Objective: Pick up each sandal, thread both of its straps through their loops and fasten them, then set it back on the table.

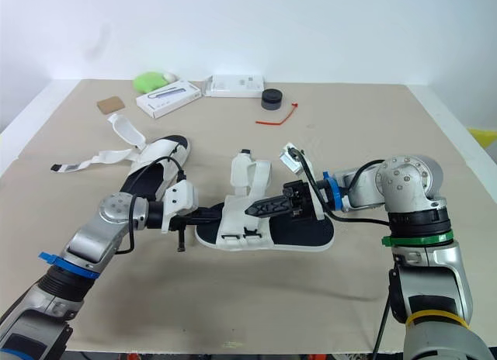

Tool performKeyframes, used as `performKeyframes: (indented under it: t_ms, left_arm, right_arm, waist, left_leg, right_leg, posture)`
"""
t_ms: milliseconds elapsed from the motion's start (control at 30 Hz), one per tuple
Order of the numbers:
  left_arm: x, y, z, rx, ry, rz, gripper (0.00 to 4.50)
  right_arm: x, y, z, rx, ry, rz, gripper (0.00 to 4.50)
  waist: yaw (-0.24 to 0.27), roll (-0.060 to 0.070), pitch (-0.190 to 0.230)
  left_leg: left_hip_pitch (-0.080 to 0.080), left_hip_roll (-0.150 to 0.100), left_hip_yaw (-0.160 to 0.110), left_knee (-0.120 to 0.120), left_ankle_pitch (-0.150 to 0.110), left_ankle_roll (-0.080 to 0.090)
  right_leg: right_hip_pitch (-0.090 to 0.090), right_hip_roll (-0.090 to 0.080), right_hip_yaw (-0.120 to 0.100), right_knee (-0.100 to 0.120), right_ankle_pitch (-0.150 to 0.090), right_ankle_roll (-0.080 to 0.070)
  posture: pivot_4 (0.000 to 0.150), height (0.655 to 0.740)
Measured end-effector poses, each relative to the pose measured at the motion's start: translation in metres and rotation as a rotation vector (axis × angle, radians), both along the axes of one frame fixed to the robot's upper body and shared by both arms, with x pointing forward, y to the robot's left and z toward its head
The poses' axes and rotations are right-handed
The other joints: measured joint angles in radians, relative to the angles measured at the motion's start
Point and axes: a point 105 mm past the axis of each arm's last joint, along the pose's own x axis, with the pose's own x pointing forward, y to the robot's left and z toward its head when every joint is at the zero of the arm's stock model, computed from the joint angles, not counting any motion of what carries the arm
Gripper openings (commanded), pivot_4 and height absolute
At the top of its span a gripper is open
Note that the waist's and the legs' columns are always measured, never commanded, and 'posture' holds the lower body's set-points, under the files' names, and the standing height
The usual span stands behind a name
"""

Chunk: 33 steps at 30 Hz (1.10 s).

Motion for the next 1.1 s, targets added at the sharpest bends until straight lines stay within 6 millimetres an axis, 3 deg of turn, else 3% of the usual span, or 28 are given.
performKeyframes:
  t_ms: [367,1100]
  left_arm:
    - [0.000,0.000,0.000,0.000,0.000,-0.001,0.00]
    - [0.000,-0.001,0.000,-0.004,0.000,-0.003,0.00]
  right_arm:
    - [0.002,0.000,0.003,0.022,0.025,-0.008,0.15]
    - [0.007,-0.009,-0.015,-0.105,0.015,-0.066,0.15]
  waist:
    - [0.000,0.000,0.000]
    - [0.000,0.000,0.000]
  left_leg:
    - [0.000,0.000,0.000,0.000,0.000,0.000]
    - [0.000,0.000,0.000,0.000,0.000,0.000]
  right_leg:
    - [0.000,0.000,0.000,0.000,0.000,0.000]
    - [0.000,0.000,0.000,0.000,0.000,0.000]
  posture:
    - [0.150,0.7400]
    - [0.150,0.7400]
